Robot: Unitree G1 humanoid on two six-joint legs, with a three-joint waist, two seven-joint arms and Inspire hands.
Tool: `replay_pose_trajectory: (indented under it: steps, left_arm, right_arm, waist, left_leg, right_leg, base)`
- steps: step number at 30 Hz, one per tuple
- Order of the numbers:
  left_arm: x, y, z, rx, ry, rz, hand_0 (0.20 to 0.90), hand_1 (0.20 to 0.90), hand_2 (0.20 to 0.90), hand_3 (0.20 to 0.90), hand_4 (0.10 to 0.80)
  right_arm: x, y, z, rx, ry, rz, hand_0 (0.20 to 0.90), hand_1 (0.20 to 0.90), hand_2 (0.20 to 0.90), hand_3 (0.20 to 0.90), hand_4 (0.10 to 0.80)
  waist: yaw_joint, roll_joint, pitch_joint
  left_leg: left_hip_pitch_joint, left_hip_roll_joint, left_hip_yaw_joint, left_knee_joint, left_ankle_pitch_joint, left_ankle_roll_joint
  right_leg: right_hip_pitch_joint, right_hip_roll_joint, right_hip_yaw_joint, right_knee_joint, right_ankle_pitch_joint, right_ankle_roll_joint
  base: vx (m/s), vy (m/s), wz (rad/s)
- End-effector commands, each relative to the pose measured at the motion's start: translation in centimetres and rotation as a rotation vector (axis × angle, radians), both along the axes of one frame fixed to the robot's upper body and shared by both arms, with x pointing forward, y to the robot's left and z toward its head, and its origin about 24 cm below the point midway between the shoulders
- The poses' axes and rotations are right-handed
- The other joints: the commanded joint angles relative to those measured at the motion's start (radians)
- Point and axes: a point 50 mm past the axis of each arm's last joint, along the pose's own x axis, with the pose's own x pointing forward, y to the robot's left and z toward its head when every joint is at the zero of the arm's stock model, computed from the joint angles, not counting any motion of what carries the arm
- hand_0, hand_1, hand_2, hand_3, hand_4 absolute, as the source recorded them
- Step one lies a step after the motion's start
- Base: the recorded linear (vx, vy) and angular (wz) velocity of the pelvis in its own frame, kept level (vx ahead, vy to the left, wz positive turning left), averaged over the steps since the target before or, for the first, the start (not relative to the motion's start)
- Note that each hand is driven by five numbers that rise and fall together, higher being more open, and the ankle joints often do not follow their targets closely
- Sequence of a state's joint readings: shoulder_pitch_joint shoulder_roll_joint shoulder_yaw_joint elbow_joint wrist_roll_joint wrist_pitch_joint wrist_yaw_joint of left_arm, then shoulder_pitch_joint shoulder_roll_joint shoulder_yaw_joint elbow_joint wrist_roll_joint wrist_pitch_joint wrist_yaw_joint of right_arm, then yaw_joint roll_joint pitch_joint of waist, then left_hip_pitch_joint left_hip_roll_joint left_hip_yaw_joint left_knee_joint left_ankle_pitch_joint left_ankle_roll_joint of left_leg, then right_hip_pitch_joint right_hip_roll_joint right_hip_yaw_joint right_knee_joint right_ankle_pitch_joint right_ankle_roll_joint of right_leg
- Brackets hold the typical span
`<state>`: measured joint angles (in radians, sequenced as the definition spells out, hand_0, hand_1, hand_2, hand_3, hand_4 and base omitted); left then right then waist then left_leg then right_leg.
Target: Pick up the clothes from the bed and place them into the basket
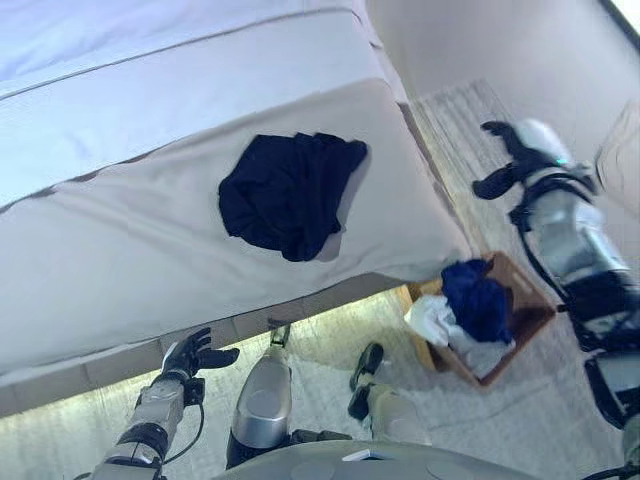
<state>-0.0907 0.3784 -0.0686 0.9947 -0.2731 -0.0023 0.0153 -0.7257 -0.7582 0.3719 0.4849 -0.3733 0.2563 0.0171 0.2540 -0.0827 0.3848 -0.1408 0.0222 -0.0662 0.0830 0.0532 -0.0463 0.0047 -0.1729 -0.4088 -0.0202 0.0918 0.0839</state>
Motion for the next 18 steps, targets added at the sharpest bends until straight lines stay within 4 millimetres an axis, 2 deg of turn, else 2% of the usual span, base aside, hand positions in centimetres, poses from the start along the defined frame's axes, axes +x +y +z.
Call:
replay_pose_trajectory:
  steps: [1,3,4,7,10,18]
  left_arm:
    - [-1.8,3.0,0.5,0.104,0.059,-0.035,0.900,0.900,0.900,0.900,0.800]
    - [-1.1,3.3,1.0,0.106,0.036,-0.040,0.900,0.900,0.900,0.900,0.800]
    - [-0.7,3.4,1.3,0.106,0.021,-0.035,0.900,0.900,0.900,0.900,0.800]
    - [0.0,3.6,1.7,0.106,0.001,-0.037,0.900,0.900,0.900,0.900,0.800]
    - [1.0,3.5,2.3,0.101,-0.053,-0.049,0.900,0.900,0.900,0.900,0.800]
    - [2.1,2.4,2.8,0.064,-0.138,-0.070,0.900,0.900,0.900,0.900,0.800]
  right_arm:
    - [1.7,1.6,4.9,-0.125,-0.187,0.044,0.900,0.900,0.900,0.900,0.800]
    - [2.5,1.7,4.8,-0.159,-0.136,0.012,0.900,0.900,0.900,0.900,0.800]
    - [3.0,1.8,4.6,-0.175,-0.096,-0.013,0.900,0.900,0.900,0.900,0.800]
    - [3.8,1.7,4.5,-0.206,-0.046,-0.062,0.900,0.900,0.900,0.900,0.800]
    - [4.6,1.3,4.2,-0.204,0.019,-0.140,0.900,0.900,0.900,0.900,0.800]
    - [4.4,-0.5,3.7,-0.172,0.129,-0.253,0.900,0.900,0.900,0.900,0.800]
  waist:
    - [0.080,-0.017,-0.060]
    - [0.116,-0.023,-0.043]
    - [0.143,-0.026,-0.030]
    - [0.182,-0.027,-0.010]
    - [0.253,-0.025,0.038]
    - [0.317,0.002,0.101]
  left_leg:
    - [-0.045,-0.081,0.005,0.012,-0.092,0.086]
    - [-0.079,-0.082,-0.011,0.016,-0.084,0.082]
    - [-0.089,-0.076,-0.021,0.014,-0.101,0.073]
    - [-0.120,-0.072,-0.036,0.010,-0.087,0.069]
    - [-0.181,-0.064,-0.067,-0.003,-0.054,0.058]
    - [-0.245,-0.062,-0.108,-0.034,0.004,0.040]
  right_leg:
    - [0.009,-0.062,0.016,0.146,-0.044,0.042]
    - [0.003,-0.071,-0.015,0.146,-0.036,0.045]
    - [0.006,-0.073,-0.027,0.153,-0.050,0.052]
    - [-0.001,-0.079,-0.061,0.157,-0.053,0.050]
    - [-0.016,-0.076,-0.125,0.162,-0.073,0.045]
    - [-0.034,-0.060,-0.196,0.177,-0.130,0.033]
  base:
    - [-0.036,0.028,0.61]
    - [-0.038,-0.004,0.52]
    - [-0.022,-0.039,0.52]
    - [-0.035,-0.031,0.34]
    - [-0.056,-0.044,0.36]
    - [-0.030,-0.025,0.24]
